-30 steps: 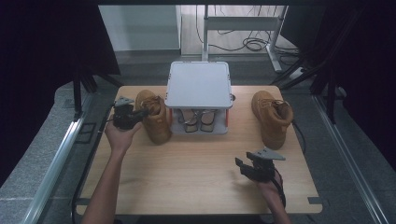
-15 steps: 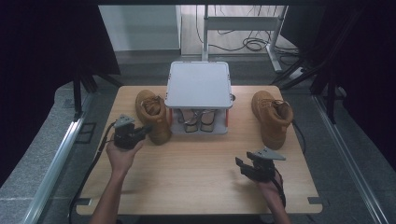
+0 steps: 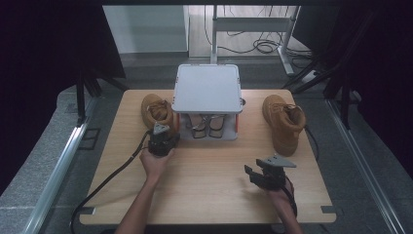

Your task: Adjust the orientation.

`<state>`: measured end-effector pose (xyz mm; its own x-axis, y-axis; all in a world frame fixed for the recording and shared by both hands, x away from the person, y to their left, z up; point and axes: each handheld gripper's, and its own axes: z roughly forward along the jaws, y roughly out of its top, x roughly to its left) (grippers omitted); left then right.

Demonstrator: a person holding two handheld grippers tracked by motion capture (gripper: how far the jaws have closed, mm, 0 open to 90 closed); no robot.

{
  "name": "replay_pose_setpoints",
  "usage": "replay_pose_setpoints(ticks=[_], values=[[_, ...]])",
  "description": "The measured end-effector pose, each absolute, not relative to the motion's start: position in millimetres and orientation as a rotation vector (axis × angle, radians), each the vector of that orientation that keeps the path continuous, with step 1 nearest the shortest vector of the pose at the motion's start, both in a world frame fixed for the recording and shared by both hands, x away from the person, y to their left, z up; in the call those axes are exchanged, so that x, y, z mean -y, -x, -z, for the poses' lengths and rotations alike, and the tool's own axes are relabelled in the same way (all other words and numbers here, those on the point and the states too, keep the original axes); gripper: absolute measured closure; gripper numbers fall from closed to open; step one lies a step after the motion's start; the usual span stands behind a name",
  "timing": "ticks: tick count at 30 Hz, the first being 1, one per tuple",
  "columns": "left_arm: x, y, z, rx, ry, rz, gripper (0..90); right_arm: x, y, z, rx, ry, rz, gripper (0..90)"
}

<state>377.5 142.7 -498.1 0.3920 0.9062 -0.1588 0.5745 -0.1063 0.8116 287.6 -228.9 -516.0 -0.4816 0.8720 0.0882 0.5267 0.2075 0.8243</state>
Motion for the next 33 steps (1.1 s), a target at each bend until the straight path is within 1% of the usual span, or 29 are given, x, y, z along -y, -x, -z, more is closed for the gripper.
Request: replay_pose_setpoints(ticks=[2,5,11,23,28,30,33], values=[[-143,-381,500,-1.311,-1.793,-0.528,89.6,230,-287,516,-2.090,-1.302,-1.178,44.2],[-145,-387,505,-1.338,-1.807,-0.552,89.6,230,-287,516,-2.091,-1.302,-1.178,44.2],[-146,-388,508,-1.323,-1.814,-0.543,90.0,229,-287,516,-2.094,-1.300,-1.176,44.2],[-162,-378,507,-1.312,-1.830,-0.533,90.0,233,-286,516,-2.081,-1.306,-1.178,44.2],[-175,-372,506,-1.326,-1.821,-0.526,90.0,233,-286,516,-2.075,-1.309,-1.181,44.2],[-181,-369,506,-1.340,-1.823,-0.550,90.0,233,-286,517,-2.077,-1.310,-1.178,44.2],[-194,-365,506,-1.351,-1.805,-0.530,90.0,231,-286,517,-2.082,-1.309,-1.173,44.2]])
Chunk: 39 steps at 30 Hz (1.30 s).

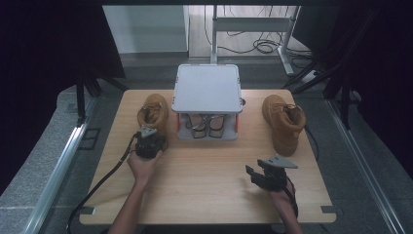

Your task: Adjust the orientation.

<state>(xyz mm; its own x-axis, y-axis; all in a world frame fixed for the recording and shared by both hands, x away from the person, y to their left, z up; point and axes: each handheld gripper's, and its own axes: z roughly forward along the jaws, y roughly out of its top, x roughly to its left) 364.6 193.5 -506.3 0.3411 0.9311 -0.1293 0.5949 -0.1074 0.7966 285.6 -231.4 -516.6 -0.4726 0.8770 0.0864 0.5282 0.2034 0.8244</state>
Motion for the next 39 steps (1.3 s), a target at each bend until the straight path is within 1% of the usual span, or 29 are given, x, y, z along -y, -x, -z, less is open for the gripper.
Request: replay_pose_setpoints(ticks=[14,24,26,32,37,39], values=[[-243,-348,505,-1.425,-1.764,-0.547,90.0,231,-286,518,-2.083,-1.312,-1.170,44.2],[-270,-348,506,-1.479,-1.724,-0.561,90.0,231,-286,517,-2.081,-1.312,-1.170,44.2],[-274,-348,507,-1.483,-1.714,-0.542,90.0,232,-286,517,-2.081,-1.311,-1.170,44.2],[-273,-347,508,-1.481,-1.712,-0.528,90.0,231,-286,517,-2.086,-1.310,-1.169,44.2],[-264,-337,507,-1.453,-1.712,-0.510,89.8,232,-287,517,-2.084,-1.310,-1.171,44.1],[-261,-332,505,-1.433,-1.707,-0.501,88.3,232,-287,517,-2.089,-1.311,-1.169,44.0]])
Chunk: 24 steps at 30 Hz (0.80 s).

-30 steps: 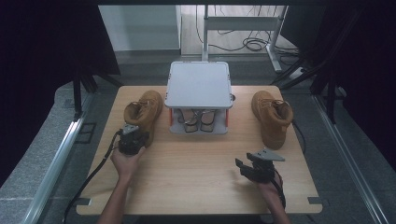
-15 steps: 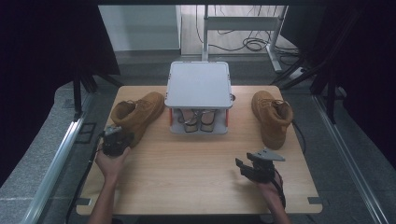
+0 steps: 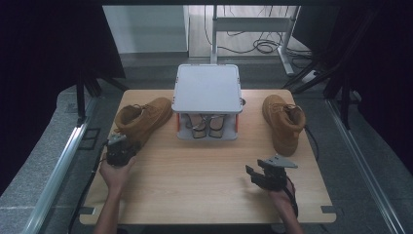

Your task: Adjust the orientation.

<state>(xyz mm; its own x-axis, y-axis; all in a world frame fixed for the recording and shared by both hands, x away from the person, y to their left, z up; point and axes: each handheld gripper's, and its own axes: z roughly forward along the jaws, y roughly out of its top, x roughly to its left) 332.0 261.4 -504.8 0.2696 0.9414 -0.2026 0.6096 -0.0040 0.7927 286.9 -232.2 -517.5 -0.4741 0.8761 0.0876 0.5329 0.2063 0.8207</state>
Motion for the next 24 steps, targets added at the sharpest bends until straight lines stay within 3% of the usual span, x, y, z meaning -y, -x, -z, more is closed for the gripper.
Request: replay_pose_setpoints(ticks=[4,12,17,24], values=[[-255,-322,501,-1.388,-1.731,-0.490,85.1,232,-287,518,-2.091,-1.310,-1.174,44.0],[-239,-300,499,-1.307,-1.783,-0.441,61.9,230,-288,517,-2.109,-1.286,-1.187,43.2],[-231,-289,498,-1.267,-1.824,-0.407,52.4,229,-289,518,-2.109,-1.282,-1.191,42.8],[-225,-281,502,-1.227,-1.869,-0.410,46.5,232,-291,517,-2.061,-1.329,-1.217,44.1]])
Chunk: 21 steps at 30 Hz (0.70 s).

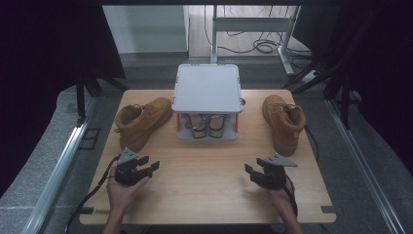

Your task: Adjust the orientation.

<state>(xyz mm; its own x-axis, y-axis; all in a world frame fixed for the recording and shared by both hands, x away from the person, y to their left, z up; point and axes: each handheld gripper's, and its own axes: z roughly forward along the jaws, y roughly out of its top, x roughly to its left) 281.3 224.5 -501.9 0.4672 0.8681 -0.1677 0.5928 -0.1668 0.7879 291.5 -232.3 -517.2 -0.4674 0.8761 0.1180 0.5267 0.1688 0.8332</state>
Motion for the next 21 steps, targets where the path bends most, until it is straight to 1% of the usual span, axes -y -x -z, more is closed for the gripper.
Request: replay_pose_setpoints(ticks=[4,5,8,10,14,17,21], values=[[-225,-285,503,-1.236,-1.858,-0.395,45.4,236,-294,516,-2.057,-1.334,-1.223,48.4],[-225,-286,503,-1.239,-1.856,-0.392,45.2,237,-296,516,-2.054,-1.331,-1.214,51.6],[-225,-289,504,-1.249,-1.859,-0.390,44.8,241,-302,517,-2.044,-1.301,-1.161,65.4],[-225,-290,505,-1.253,-1.859,-0.389,44.4,244,-308,518,-2.048,-1.290,-1.135,72.3],[-225,-291,505,-1.256,-1.852,-0.390,44.2,251,-317,517,-2.022,-1.303,-1.178,82.9],[-226,-291,506,-1.260,-1.854,-0.384,44.2,253,-323,516,-2.020,-1.298,-1.166,88.7],[-225,-290,507,-1.259,-1.848,-0.365,44.1,254,-331,511,-2.013,-1.277,-1.149,89.6]])
